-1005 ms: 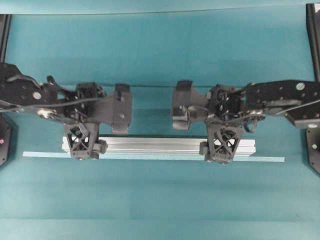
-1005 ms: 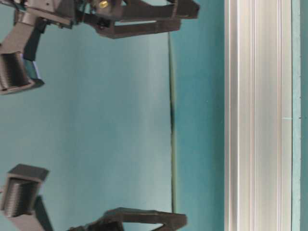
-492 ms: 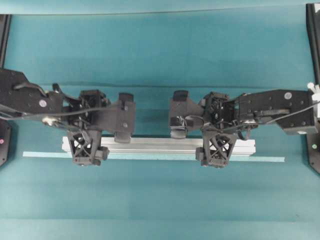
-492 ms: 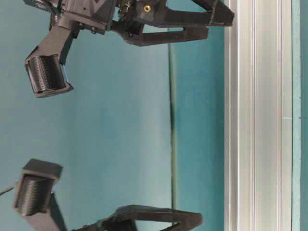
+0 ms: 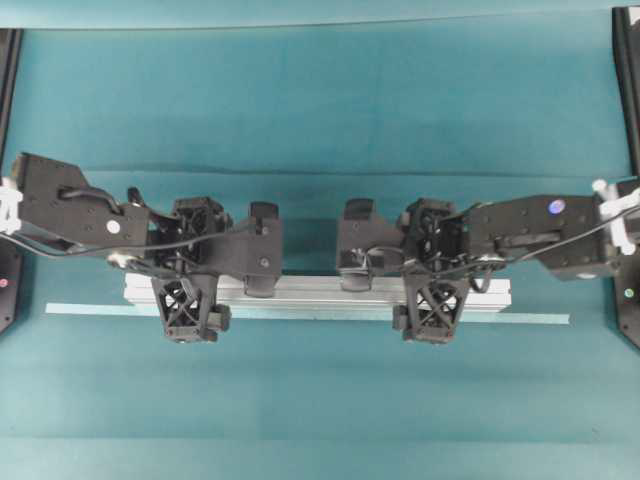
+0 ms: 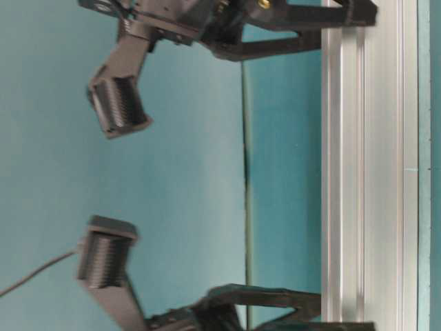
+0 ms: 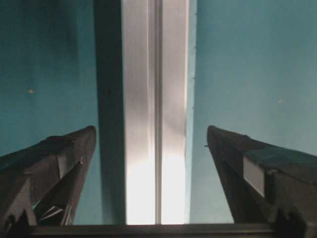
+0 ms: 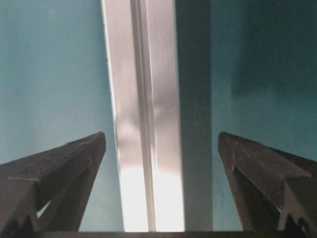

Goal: Lift the metal rail with both hands.
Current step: 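Close both grippers on the silver rail, then lift the rail upward with both grippers together, then hold the rail raised with both grippers, then lower the rail back toward the table with both grippers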

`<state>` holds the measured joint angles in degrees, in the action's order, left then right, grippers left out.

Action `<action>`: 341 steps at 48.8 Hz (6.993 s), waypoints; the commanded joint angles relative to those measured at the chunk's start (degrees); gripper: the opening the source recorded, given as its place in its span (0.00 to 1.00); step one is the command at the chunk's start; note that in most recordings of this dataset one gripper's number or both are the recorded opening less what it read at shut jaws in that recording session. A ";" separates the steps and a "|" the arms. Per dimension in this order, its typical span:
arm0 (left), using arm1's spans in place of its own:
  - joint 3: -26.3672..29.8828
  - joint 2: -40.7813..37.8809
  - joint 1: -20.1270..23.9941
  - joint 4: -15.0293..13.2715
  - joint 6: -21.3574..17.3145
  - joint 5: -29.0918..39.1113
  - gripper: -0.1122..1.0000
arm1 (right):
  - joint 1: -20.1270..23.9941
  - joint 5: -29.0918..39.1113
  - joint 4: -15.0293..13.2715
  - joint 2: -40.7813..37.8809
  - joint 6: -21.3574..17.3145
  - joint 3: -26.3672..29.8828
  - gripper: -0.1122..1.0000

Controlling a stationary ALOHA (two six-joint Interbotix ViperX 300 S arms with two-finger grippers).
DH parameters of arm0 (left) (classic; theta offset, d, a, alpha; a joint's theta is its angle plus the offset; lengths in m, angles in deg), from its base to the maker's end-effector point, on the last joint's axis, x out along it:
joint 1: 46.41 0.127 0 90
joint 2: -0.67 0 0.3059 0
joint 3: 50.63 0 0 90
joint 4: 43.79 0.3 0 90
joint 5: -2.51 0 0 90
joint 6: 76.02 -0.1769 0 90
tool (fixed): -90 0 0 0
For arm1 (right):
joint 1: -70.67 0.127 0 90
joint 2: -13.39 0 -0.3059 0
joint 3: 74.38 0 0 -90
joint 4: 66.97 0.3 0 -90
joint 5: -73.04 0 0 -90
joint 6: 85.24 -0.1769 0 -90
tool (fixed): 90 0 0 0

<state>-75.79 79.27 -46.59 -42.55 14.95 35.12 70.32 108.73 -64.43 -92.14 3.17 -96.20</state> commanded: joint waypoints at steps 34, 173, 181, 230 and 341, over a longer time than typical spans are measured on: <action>-2.11 -2.81 -0.26 0.35 0.09 -7.38 0.98 | 0.44 -3.43 0.18 -3.16 -0.09 -1.93 0.96; 14.94 19.51 2.81 0.26 -1.05 22.85 0.42 | -3.69 38.94 2.37 10.90 -0.26 26.37 0.45; 18.54 20.83 3.60 0.26 -1.05 25.05 0.42 | -3.69 44.03 2.37 10.90 -0.26 30.59 0.45; 39.99 18.19 3.78 0.26 -3.25 41.66 0.42 | -3.78 58.45 2.11 10.63 -1.67 50.10 0.45; 21.01 18.81 4.83 0.35 -3.69 28.92 0.42 | -3.87 41.66 -1.93 11.34 1.76 30.85 0.45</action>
<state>-54.08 96.85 -41.58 -42.20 10.99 66.67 66.27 154.34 -66.27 -81.95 4.67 -63.24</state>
